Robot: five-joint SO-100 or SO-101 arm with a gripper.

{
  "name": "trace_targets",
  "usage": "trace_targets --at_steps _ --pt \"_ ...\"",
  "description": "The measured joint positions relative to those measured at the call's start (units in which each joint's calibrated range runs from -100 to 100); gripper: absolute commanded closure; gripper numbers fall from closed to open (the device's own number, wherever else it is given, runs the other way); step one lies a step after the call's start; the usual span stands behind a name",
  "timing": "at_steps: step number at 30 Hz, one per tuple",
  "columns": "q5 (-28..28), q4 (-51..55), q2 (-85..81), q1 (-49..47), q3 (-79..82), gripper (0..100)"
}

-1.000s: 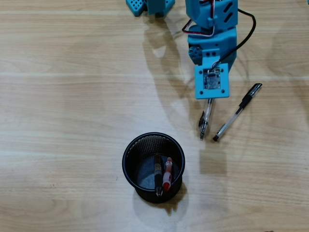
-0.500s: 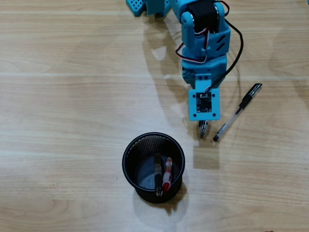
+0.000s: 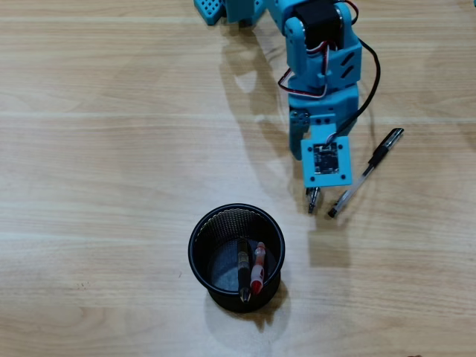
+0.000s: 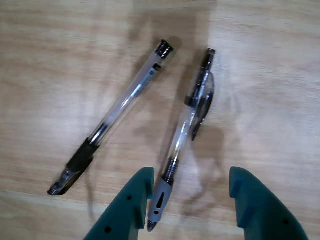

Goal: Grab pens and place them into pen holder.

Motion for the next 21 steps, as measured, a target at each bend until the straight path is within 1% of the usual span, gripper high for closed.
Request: trace_targets --at_steps 13,21 --pt "-0.16 -0.17 5.52 -0.67 0.53 82" --pt "-3.49 -4.40 10.79 -2.29 0.62 82"
